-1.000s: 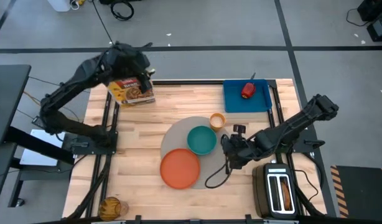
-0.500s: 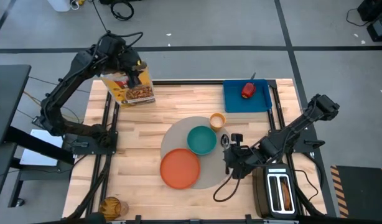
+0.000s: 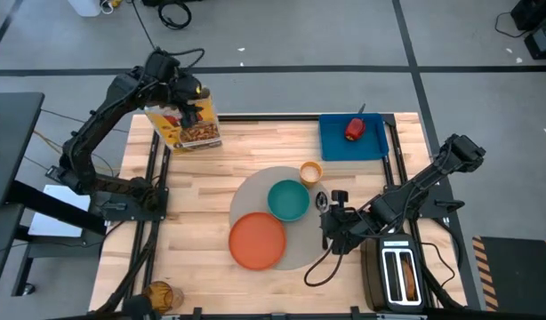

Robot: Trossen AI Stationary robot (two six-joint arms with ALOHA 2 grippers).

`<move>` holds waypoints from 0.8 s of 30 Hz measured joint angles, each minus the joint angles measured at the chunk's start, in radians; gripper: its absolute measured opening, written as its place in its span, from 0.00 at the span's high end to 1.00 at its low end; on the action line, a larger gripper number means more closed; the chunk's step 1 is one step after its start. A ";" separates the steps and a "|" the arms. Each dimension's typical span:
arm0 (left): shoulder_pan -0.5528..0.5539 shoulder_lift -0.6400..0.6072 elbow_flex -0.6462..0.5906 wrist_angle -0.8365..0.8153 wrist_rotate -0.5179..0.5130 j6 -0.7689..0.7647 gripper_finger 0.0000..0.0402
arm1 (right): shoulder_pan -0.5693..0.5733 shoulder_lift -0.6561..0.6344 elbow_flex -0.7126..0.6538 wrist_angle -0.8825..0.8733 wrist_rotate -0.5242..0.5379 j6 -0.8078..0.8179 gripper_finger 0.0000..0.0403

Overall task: Arrange a breakfast setting
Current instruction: Pour the cereal from the cereal box into a bowl

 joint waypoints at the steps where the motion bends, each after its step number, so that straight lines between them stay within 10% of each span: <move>1: 0.001 0.000 -0.020 0.000 -0.004 0.002 0.49 | 0.000 0.000 0.000 0.000 0.000 -0.001 0.61; 9: 0.001 -0.004 -0.157 0.067 -0.062 -0.009 0.54 | -0.006 0.000 0.000 0.013 0.026 -0.093 0.61; 19: -0.030 -0.020 -0.191 0.096 -0.065 -0.011 0.95 | -0.008 0.001 0.000 0.046 0.025 -0.206 0.61; 24: -0.046 -0.036 -0.163 0.069 -0.069 -0.067 0.98 | -0.013 0.001 0.012 0.046 0.041 -0.234 0.61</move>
